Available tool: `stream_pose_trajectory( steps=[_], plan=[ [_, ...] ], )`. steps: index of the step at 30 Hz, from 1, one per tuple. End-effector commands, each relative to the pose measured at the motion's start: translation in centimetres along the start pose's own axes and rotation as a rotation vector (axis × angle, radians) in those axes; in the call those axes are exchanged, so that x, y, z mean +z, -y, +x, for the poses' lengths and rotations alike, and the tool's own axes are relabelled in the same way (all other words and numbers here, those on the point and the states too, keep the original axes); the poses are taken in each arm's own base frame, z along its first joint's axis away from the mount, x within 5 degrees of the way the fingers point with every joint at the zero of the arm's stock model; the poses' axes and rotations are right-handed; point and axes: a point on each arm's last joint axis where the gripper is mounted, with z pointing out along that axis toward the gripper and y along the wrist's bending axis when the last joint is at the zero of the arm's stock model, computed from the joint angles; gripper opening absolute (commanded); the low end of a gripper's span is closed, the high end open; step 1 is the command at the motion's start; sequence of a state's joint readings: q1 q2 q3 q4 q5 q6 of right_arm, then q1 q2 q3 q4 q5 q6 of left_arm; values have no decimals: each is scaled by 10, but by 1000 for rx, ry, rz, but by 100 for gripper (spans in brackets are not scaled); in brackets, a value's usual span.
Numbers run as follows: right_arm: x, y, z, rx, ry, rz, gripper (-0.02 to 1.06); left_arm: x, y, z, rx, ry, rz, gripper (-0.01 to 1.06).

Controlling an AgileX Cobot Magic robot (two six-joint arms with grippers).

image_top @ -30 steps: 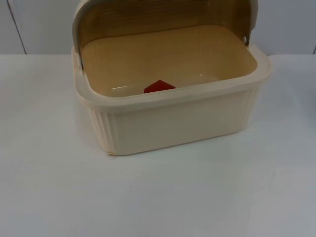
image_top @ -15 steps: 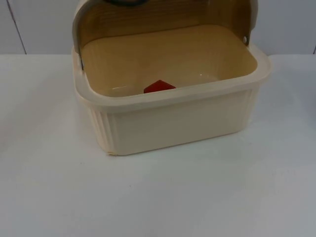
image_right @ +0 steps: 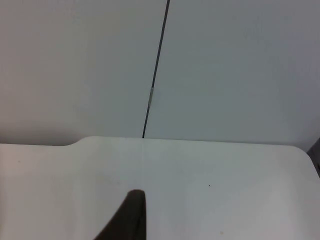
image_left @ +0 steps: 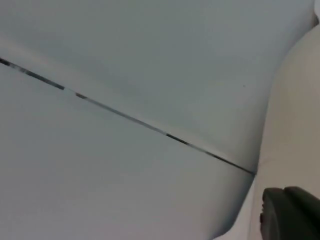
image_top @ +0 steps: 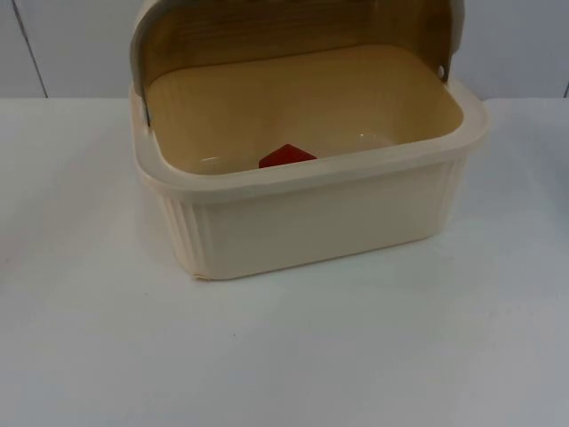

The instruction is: Open the box lid with the left hand, place the block into the box with the right hand, then close the box lid with the left hand.

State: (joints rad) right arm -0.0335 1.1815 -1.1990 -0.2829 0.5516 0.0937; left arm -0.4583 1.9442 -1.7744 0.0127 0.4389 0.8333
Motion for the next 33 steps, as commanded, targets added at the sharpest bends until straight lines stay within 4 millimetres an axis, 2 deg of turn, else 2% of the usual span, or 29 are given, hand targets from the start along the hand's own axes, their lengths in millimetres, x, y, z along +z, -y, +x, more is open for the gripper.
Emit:
stream_pose_trajectory(
  steps=[1, 5, 9, 13, 33],
  plan=[
    [-4, 3, -4, 4, 32, 9, 104, -3, 1, -4, -42, 13, 23, 0],
    [-4, 3, -4, 4, 30, 10, 104, 0, 6, -2, -52, 5, 57, 0],
    [-4, 3, -4, 4, 30, 10, 104, 2, 19, -1, -18, 3, 192, 0],
    [-4, 3, -4, 11, 30, 9, 104, 1, 23, -2, -13, 16, 233, 0],
    [-4, 2, -4, 19, 30, 8, 104, 9, 27, 1, -25, 13, 237, 0]
  ],
)
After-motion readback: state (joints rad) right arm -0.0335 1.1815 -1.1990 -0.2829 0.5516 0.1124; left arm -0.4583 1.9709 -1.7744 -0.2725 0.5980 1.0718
